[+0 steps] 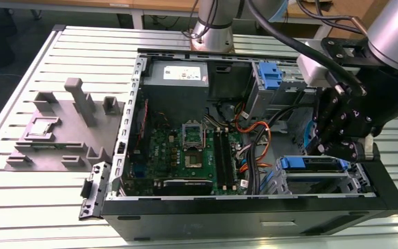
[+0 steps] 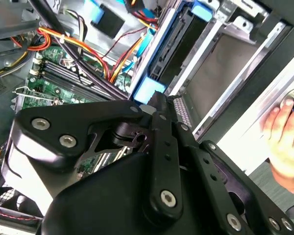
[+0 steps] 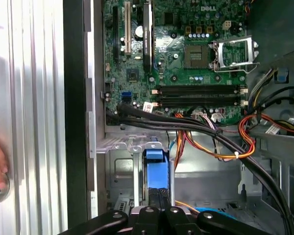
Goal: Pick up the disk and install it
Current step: 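Insert the first disk wire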
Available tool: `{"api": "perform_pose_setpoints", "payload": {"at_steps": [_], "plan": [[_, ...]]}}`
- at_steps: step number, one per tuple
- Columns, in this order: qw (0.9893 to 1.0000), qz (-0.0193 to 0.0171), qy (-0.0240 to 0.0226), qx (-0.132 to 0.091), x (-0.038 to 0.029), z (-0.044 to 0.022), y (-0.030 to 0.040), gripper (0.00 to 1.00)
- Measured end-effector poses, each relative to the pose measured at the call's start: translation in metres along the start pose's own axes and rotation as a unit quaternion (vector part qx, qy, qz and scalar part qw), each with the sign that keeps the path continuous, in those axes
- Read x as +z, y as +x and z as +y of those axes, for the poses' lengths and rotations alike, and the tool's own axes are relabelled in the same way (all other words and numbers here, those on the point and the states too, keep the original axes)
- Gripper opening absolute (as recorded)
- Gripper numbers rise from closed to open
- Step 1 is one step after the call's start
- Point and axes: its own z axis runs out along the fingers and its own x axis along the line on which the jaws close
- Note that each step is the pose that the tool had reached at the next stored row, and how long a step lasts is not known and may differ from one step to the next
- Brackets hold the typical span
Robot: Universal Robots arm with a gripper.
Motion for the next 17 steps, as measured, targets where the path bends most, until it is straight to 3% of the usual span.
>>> {"api": "perform_pose_setpoints", "payload": {"at_steps": [8,17], "plan": [[0.9991,-0.0001,0.0003,-0.041,0.0005,-0.0013,0.0,0.12],[0.999,-0.0001,0.0003,-0.045,0.0006,-0.017,-0.0032,0.12]]}}
